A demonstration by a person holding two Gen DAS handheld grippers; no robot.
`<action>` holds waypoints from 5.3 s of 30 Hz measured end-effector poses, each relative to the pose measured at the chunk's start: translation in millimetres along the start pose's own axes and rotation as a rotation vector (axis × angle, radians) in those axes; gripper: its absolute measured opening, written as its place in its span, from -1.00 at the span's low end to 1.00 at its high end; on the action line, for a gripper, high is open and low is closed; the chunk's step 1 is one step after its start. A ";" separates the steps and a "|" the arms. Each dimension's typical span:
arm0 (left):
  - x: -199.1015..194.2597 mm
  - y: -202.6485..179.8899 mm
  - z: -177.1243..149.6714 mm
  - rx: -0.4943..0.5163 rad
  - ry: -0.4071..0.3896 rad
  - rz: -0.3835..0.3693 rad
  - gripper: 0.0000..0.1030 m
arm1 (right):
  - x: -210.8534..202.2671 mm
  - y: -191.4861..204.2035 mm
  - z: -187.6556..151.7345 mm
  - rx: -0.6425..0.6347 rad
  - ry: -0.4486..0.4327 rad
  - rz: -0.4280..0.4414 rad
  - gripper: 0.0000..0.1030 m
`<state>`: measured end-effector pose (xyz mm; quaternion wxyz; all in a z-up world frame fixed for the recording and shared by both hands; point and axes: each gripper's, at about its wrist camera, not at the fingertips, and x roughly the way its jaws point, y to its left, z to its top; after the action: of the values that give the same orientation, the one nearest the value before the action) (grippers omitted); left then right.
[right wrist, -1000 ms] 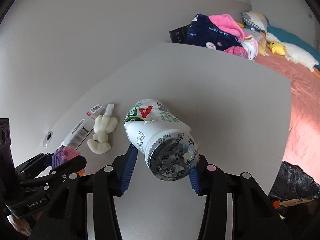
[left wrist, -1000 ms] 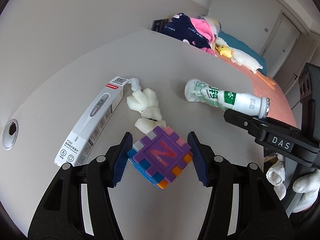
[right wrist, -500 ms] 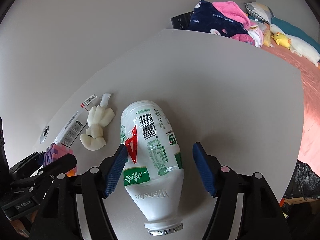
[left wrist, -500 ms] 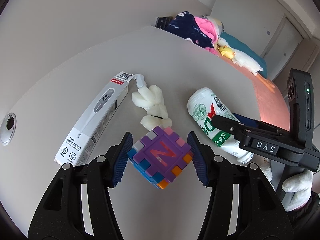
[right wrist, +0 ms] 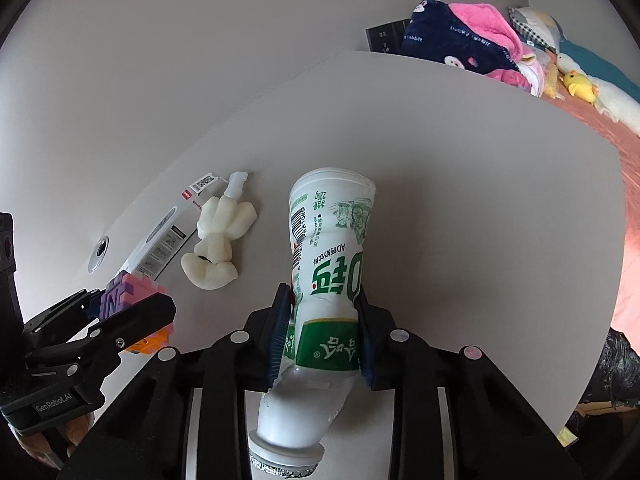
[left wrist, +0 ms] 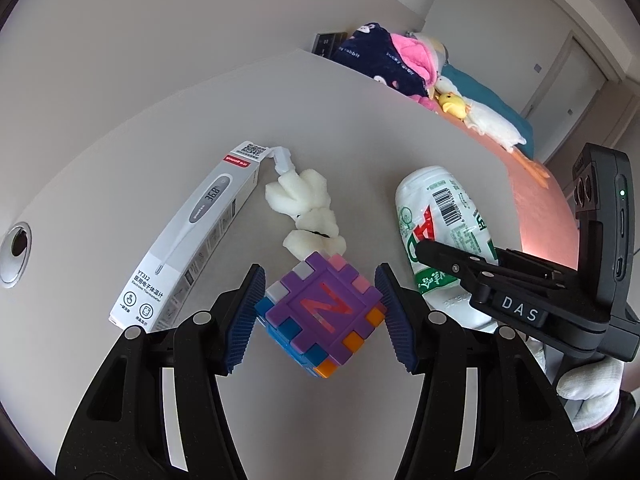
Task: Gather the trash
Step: 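Carry the foam cube and AD bottle over the black trash bag, then open both tools to drop the cube and bottle into the bag, then move both open tools back over the desk toward the thermometer box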
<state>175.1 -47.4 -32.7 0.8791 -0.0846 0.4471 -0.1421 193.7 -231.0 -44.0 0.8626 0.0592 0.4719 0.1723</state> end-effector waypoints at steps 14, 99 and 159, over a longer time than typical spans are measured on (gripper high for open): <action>-15.5 -38.4 -14.1 0.055 -0.021 -0.036 0.09 | -54.3 -22.6 -13.2 0.037 -0.063 -0.024 -0.38; -30.7 -246.7 -99.3 0.403 0.090 -0.305 0.88 | -246.7 -173.6 -140.5 0.353 -0.299 -0.309 0.60; -12.3 57.0 4.3 0.138 -0.019 0.150 0.88 | -33.5 18.3 -0.9 0.085 -0.089 -0.153 0.51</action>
<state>181.6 10.6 -36.5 0.8953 0.0086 0.4328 -0.1057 171.9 -225.8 -13.1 0.8901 0.0672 0.4431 0.0829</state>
